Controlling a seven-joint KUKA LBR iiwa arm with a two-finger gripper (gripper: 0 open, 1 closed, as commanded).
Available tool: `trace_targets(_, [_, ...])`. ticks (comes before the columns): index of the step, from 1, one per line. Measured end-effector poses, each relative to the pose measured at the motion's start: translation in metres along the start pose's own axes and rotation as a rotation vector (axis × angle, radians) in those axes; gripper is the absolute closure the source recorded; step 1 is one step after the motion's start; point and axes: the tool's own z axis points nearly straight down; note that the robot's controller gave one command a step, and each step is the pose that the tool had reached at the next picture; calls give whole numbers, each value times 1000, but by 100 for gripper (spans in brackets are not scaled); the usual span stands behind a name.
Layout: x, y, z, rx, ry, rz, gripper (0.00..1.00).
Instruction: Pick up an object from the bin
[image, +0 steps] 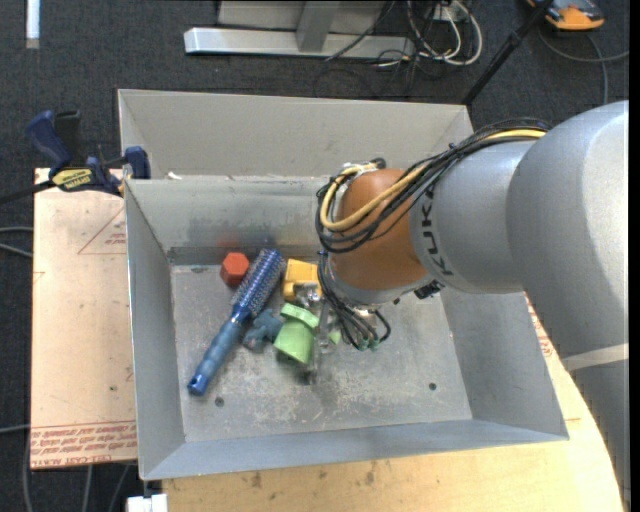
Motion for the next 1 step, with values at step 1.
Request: trace_targets(1, [-3,0,-3,0,-7,1,100])
